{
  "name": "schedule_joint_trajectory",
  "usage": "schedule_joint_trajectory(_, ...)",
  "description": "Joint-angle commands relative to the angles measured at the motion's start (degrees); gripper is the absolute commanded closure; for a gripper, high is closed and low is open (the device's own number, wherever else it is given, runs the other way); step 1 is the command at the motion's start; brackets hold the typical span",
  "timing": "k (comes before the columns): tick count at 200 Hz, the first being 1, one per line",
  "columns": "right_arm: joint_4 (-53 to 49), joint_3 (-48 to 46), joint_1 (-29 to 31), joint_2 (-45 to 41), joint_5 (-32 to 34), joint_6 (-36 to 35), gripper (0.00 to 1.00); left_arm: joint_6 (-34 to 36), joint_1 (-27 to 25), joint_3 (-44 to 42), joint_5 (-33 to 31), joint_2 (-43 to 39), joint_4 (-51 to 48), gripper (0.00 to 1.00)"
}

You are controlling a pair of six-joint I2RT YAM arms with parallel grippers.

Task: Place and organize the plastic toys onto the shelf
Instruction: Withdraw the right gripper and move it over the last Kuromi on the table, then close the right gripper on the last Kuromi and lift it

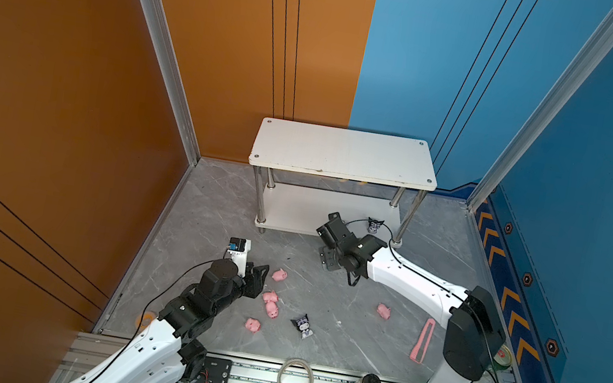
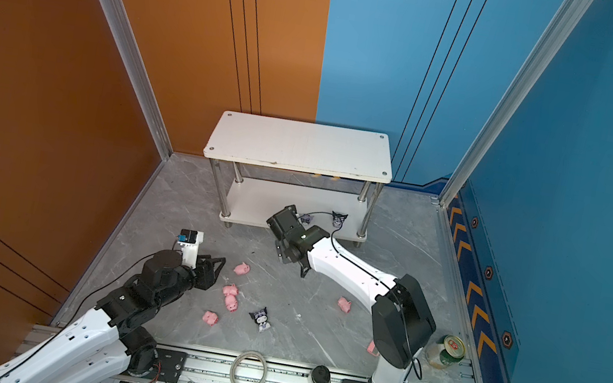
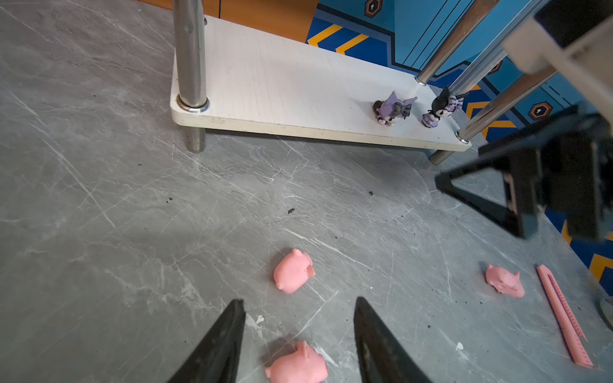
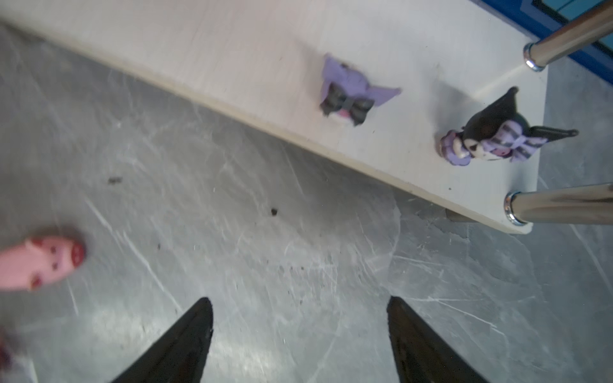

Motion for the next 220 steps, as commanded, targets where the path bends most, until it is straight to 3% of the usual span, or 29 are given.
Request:
schedule_joint_trajectory(1,0.6,-5.9,3.3,-6.3,-5.6,1.4,0.6,-1.6,0.5,-1.7,1.4,-0.3,0.0,0.48)
schedule_joint_trajectory(11,1.4,-9.2,5.0,-8.4,-10.5,1.3,0.8,-2.2,0.5,-2.1,1.5,-0.2,0.5,0.48)
schedule_joint_trajectory(27,1.8,-13.1,8.3,-10.8,-17.4,1.0,0.96,-2.9,0.4,-2.5,1.9,0.3,1.3,0.49)
schedule_joint_trajectory(63,1.3,-18.1,14.7,-12.7,-23.3,1.5,1.0,-4.2,0.0,-2.5,2.1,2.0,2.8,0.5)
schedule_joint_trajectory(78,1.6,-19.0,15.7,-11.6,-24.3,2.6,0.77,-4.9,-0.2,-2.4,2.4,2.9,3.4,0.49)
schedule_joint_trajectory(94,2.6,-18.6,16.0,-9.5,-26.3,2.5,0.44,-5.0,-0.9,-2.4,2.4,3.8,3.5,0.44)
schedule_joint_trajectory(107,2.7,-17.0,16.1,-7.2,-27.2,1.6,0.32,-5.1,-1.5,-2.4,2.2,4.3,3.2,0.42)
schedule_joint_trajectory(153,0.8,-9.9,15.7,2.0,-28.8,-4.3,0.16,-5.3,-2.4,-2.5,0.4,3.4,2.0,0.41)
schedule_joint_trajectory(220,1.5,-6.0,11.5,9.3,-32.3,-5.4,0.19,-3.7,-2.4,-2.0,-1.1,4.3,1.6,0.38)
